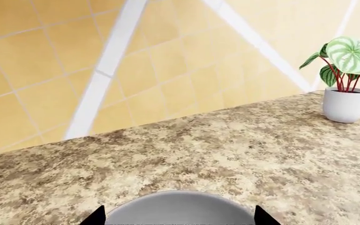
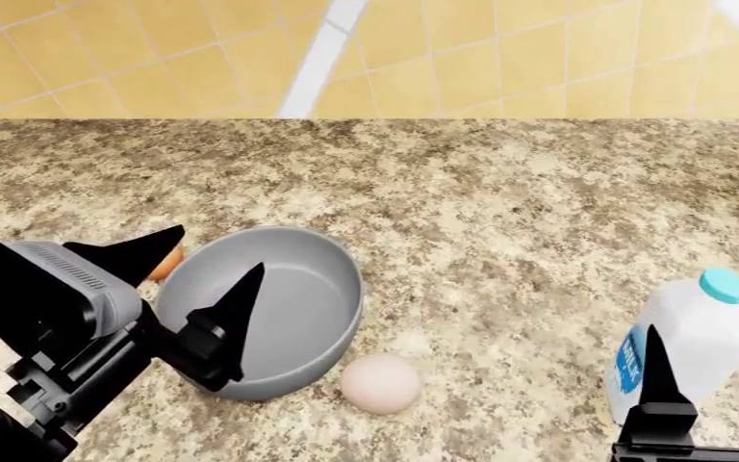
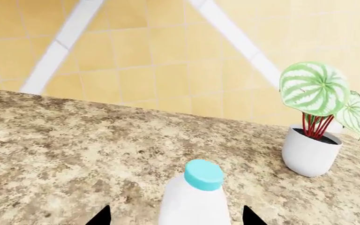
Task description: Place the eggs and milk next to the bowl.
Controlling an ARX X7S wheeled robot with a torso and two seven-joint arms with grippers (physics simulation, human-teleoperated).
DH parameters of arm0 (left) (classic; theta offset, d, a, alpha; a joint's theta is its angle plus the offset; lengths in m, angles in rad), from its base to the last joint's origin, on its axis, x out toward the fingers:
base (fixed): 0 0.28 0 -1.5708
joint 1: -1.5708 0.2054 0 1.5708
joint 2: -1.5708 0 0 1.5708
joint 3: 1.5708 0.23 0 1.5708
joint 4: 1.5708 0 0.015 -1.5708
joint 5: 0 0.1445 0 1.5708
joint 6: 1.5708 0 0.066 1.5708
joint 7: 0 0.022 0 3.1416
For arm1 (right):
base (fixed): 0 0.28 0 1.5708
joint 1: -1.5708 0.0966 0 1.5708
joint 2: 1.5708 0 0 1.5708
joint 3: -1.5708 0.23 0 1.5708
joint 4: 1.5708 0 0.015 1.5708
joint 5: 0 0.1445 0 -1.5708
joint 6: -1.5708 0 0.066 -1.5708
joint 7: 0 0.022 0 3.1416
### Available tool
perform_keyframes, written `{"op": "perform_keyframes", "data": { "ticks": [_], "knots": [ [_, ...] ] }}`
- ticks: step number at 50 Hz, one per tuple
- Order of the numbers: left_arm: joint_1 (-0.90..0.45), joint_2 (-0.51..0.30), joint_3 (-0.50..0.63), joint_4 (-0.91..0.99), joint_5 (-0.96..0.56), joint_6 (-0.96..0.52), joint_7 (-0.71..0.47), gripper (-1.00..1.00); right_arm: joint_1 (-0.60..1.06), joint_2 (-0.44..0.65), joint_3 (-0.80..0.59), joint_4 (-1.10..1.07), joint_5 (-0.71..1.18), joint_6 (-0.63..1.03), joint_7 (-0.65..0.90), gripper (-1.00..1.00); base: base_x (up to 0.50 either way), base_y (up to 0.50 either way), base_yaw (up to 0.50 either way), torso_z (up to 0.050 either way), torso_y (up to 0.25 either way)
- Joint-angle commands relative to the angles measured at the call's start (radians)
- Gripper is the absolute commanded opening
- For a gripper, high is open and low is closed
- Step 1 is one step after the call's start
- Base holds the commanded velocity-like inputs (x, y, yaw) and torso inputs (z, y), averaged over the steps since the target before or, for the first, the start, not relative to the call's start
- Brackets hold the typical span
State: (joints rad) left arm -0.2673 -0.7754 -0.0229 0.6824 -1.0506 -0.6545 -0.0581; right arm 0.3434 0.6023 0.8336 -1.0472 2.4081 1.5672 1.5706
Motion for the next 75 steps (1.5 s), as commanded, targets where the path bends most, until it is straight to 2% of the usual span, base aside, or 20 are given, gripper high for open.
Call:
{"op": "perform_keyframes", "data": {
  "ticks": [1,23,42,54,69,70,71,72,75],
  "knots": [
    [0.007,0.004,0.011,-0.002,0.001,-0.001,0.0,1.0,-0.039,-0.059,0.034,0.0,-0.027,0.003,0.0,1.0,0.0,0.0,0.0,0.0,0.0],
    [-0.007,0.001,0.013,0.0,0.008,0.006,0.0,1.0,-0.041,-0.134,-0.046,0.0,-0.131,0.003,-0.003,1.0,0.0,0.0,0.0,0.0,0.0],
    [-0.014,0.001,0.026,-0.002,0.017,0.005,-0.003,1.0,-0.095,-0.117,0.07,0.0,-0.279,0.003,-0.139,1.0,0.0,0.0,0.0,0.0,0.0],
    [-0.011,-0.003,0.027,0.0,0.021,0.009,0.001,1.0,-0.111,-0.14,0.011,0.0,-0.546,0.003,-0.401,1.0,0.0,0.0,0.0,0.0,0.0],
    [-0.009,-0.008,0.028,0.007,0.018,0.01,0.0,1.0,-0.137,-0.156,-0.024,0.0,-0.805,0.0,-0.635,1.0,0.0,0.0,0.0,0.0,0.0],
    [-0.01,-0.008,0.029,0.006,0.019,0.01,-0.001,1.0,-0.278,-0.066,-0.174,0.0,-0.955,-0.15,-0.724,1.0,0.0,0.0,0.0,0.0,0.0],
    [-0.01,-0.008,0.029,0.005,0.019,0.011,0.0,1.0,-0.389,-0.027,-0.271,0.0,-1.105,-0.3,-0.769,1.0,0.0,0.0,0.0,0.0,0.0],
    [-0.01,-0.008,0.029,0.005,0.019,0.011,0.0,1.0,-0.427,-0.02,-0.296,0.001,-1.191,-0.441,-0.783,1.0,0.0,0.0,0.0,0.0,0.0],
    [-0.011,-0.008,0.031,0.005,0.021,0.012,0.001,1.0,-0.441,-0.017,-0.321,0.015,-1.22,-0.463,-0.797,1.0,0.0,0.0,0.0,0.0,0.0]
  ]
}}
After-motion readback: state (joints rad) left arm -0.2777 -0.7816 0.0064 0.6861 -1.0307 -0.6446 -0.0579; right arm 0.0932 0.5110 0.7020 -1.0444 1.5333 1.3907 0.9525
